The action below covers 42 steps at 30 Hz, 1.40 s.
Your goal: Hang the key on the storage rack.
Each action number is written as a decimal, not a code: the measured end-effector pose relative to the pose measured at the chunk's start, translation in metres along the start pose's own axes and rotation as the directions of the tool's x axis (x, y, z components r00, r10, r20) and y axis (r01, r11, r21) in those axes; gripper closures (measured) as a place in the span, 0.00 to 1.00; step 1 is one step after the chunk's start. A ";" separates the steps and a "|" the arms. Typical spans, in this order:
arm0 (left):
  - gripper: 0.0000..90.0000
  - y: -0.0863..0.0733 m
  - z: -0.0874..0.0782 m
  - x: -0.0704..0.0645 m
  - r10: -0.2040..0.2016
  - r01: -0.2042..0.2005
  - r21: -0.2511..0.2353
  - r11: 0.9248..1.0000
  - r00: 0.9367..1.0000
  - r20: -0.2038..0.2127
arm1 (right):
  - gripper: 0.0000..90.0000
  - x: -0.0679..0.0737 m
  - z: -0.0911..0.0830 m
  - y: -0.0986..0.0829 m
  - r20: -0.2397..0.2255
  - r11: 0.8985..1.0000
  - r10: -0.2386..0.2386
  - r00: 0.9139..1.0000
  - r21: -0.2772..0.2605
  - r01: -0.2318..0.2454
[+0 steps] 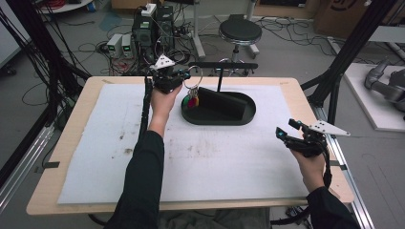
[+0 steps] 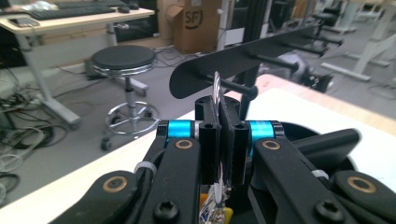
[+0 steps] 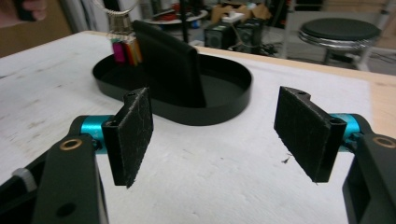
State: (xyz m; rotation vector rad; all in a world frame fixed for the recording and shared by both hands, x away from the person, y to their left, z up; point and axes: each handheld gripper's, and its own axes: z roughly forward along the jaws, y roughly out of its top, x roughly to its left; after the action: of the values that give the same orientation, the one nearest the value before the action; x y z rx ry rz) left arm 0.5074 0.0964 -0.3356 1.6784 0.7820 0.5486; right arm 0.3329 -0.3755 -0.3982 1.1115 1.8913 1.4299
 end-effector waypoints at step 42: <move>0.34 -0.040 -0.166 -0.037 0.045 -0.049 -0.026 0.998 0.990 -0.132 | 0.30 -0.008 0.000 0.028 0.052 0.997 0.078 0.996 -0.014 -0.077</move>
State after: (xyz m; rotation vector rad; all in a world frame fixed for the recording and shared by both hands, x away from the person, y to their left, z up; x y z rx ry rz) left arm 0.3557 0.1829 -0.3320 1.6501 0.8271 0.7057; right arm 0.3458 -0.3791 -0.3724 1.2170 1.8190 1.4379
